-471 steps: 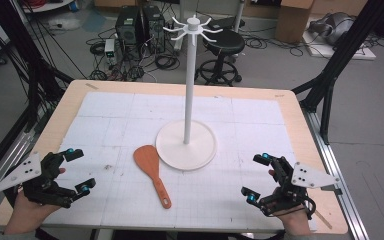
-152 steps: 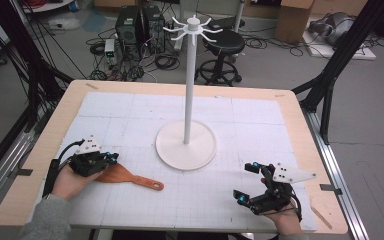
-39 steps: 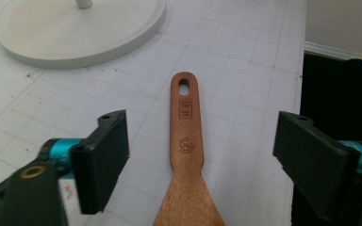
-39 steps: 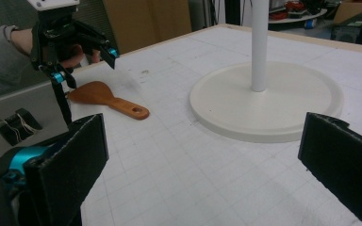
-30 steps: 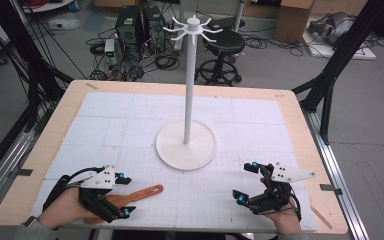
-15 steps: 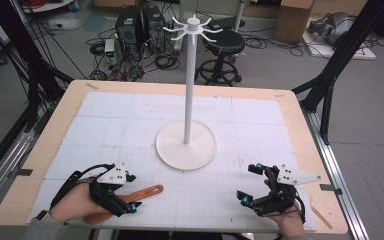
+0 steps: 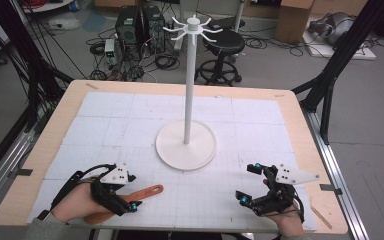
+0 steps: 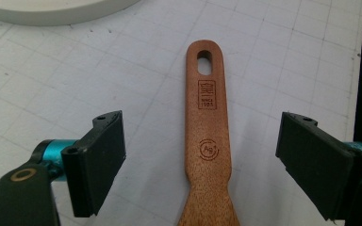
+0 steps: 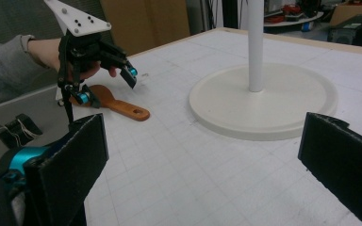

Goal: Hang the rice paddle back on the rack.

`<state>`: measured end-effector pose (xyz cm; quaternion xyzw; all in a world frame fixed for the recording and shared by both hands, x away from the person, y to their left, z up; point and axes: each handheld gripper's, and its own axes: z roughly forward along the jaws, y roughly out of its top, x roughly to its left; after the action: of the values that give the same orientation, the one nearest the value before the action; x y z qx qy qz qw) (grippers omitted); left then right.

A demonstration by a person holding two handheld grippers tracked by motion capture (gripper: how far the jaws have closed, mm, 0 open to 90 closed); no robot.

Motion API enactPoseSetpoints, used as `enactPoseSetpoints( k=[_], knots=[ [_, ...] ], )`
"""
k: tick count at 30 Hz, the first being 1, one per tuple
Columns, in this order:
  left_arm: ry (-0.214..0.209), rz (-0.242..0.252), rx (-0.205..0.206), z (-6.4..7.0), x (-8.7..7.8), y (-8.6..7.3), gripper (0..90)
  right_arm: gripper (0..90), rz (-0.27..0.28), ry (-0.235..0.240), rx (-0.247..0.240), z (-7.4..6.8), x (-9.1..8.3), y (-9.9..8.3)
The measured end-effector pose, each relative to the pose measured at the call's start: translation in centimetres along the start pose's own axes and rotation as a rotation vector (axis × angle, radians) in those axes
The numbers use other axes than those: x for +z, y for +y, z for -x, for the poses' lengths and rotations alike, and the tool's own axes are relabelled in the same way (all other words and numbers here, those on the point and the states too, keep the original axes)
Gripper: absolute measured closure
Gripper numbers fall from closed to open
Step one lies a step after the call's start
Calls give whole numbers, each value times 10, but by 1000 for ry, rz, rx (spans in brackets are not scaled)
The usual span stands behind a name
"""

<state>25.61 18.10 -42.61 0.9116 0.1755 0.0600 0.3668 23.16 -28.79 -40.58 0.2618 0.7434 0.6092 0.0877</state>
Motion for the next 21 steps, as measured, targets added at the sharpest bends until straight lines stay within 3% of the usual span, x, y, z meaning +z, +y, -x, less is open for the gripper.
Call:
enactPoseSetpoints(
  k=[14,21],
  knots=[
    [16,-78,21,0,9,-1,272,11,2,-10,3,-1,-5,-1],
    [6,-73,21,-1,9,-1,284,12,1,-17,2,-2,-9,-2]
  ],
)
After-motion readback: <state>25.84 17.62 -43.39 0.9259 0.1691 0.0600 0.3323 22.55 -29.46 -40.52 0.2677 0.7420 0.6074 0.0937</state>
